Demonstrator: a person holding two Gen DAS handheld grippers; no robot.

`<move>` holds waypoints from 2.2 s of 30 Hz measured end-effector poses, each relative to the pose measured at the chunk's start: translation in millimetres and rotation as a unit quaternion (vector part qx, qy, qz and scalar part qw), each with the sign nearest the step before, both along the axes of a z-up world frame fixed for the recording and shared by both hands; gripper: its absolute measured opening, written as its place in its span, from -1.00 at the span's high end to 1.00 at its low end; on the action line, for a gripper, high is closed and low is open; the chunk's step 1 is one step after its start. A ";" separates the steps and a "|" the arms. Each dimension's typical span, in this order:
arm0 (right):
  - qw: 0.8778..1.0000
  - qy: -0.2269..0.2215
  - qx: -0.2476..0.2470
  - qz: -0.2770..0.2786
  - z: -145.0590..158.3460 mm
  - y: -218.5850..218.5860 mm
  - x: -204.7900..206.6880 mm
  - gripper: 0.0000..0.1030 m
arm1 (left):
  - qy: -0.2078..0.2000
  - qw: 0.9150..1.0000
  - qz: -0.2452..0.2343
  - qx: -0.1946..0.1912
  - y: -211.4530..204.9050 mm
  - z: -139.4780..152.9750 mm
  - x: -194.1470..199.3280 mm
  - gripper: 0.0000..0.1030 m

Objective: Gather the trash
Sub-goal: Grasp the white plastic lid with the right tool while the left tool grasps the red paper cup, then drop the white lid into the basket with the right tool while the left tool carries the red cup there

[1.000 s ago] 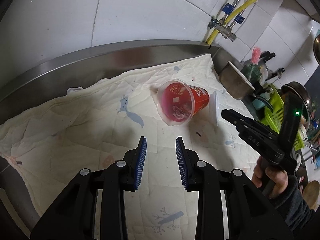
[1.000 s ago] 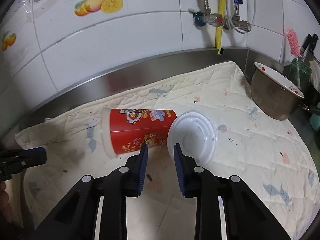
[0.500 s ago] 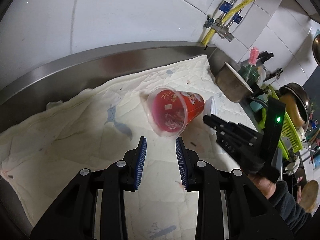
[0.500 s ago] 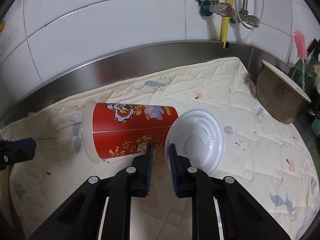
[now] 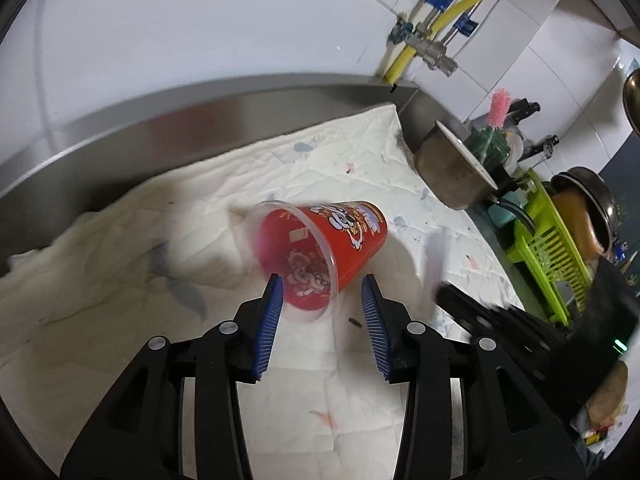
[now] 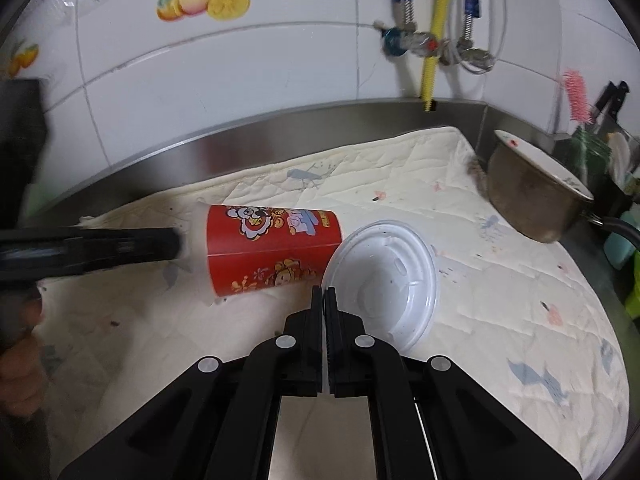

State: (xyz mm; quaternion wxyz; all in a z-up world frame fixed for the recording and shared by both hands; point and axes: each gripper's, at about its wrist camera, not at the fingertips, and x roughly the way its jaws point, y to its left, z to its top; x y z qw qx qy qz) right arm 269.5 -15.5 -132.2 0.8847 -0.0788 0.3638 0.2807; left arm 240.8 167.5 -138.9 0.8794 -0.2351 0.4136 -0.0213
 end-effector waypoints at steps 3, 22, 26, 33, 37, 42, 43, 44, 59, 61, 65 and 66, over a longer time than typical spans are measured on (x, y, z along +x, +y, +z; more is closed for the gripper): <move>1.000 -0.005 0.011 -0.011 10.0 -18.3 -15.3 0.97 | 0.004 1.000 -0.006 -0.014 -2.9 -9.2 11.5 0.20; 0.990 -0.002 0.021 -0.136 34.3 -146.9 -135.3 0.97 | -0.027 0.998 -0.059 -0.014 -47.1 4.6 1.5 0.93; 0.984 0.010 0.009 -0.178 26.9 -183.2 -164.6 0.97 | -0.040 0.995 -0.089 -0.020 -69.1 20.5 -25.4 0.93; 0.965 0.039 -0.009 -0.260 7.4 -253.0 -207.6 0.96 | -0.063 0.984 -0.164 -0.037 -130.3 44.8 -65.7 0.93; 0.953 0.055 -0.015 -0.299 -8.2 -286.7 -226.2 0.96 | -0.067 0.975 -0.209 -0.044 -170.0 50.7 -80.2 0.93; 0.940 0.091 -0.016 -0.329 -35.1 -314.4 -236.0 0.93 | -0.068 0.960 -0.266 -0.048 -223.5 55.9 -94.1 0.93; 0.937 0.095 -0.014 -0.335 -40.2 -319.4 -239.0 0.93 | -0.068 0.958 -0.275 -0.047 -231.1 56.1 -96.4 0.93; 0.936 0.099 -0.013 -0.338 -43.8 -322.8 -240.3 0.92 | -0.068 0.955 -0.284 -0.047 -239.4 56.3 -98.2 0.93; 0.921 0.094 0.021 -0.378 -39.2 -349.1 -270.4 0.43 | -0.031 0.922 -0.385 -0.028 -353.7 35.0 -111.5 0.93; 0.919 0.091 0.023 -0.383 -35.6 -350.4 -275.5 0.36 | -0.021 0.918 -0.394 -0.025 -369.0 26.8 -112.3 0.92; 0.916 0.085 0.026 -0.391 -30.6 -355.6 -287.0 0.20 | 0.003 0.914 -0.406 -0.015 -392.2 9.1 -112.1 0.91; 0.915 0.085 0.026 -0.393 -29.9 -356.6 -289.1 0.18 | 0.009 0.913 -0.408 -0.015 -396.1 5.3 -112.3 0.91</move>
